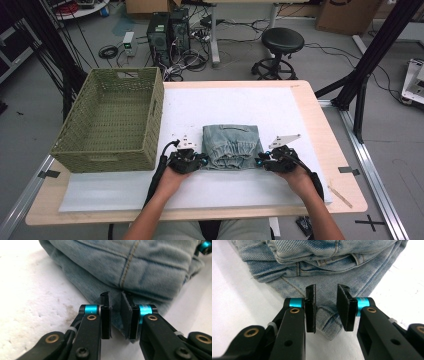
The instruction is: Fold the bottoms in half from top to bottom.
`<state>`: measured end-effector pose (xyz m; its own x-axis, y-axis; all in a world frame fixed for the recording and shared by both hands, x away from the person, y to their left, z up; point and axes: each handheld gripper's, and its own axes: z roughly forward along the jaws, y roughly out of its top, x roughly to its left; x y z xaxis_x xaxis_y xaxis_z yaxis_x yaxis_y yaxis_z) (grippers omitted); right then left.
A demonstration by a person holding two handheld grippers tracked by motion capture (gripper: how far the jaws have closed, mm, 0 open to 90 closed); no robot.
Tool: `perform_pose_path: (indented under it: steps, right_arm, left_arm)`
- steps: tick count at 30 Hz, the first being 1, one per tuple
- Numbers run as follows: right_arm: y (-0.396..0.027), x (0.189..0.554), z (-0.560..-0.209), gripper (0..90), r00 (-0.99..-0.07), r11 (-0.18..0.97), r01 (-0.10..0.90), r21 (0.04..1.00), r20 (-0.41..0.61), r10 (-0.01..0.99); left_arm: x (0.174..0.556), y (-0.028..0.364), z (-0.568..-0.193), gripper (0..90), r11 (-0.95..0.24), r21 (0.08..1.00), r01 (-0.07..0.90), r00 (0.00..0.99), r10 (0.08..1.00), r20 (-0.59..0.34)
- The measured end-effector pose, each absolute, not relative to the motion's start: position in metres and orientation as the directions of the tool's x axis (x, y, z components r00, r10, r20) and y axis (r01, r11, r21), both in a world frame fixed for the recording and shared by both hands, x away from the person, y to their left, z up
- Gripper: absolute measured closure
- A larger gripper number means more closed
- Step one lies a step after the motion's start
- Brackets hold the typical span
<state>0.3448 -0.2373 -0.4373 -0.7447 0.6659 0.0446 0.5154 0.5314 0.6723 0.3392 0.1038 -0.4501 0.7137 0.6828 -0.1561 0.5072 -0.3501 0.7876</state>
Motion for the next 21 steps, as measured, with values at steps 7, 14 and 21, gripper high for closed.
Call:
perform_pose_path:
  steps: [7,14,21]
  right_arm:
    - [-0.239,0.345,-0.437,71.1,-0.749,0.540,0.514,0.667,0.041,0.662]
    - [-0.252,0.342,-0.430,63.8,-0.752,0.487,0.525,0.698,0.113,0.649]
    - [-0.266,0.339,-0.411,44.9,-0.689,0.356,0.476,0.804,0.090,0.720]
  left_arm:
    - [0.331,0.101,-0.450,83.4,-0.385,0.783,0.489,0.737,0.663,-0.134]
    - [0.328,0.109,-0.447,71.9,-0.338,0.797,0.501,0.723,0.670,-0.171]
    - [0.331,0.120,-0.438,42.5,-0.188,0.900,0.394,0.718,0.674,-0.174]
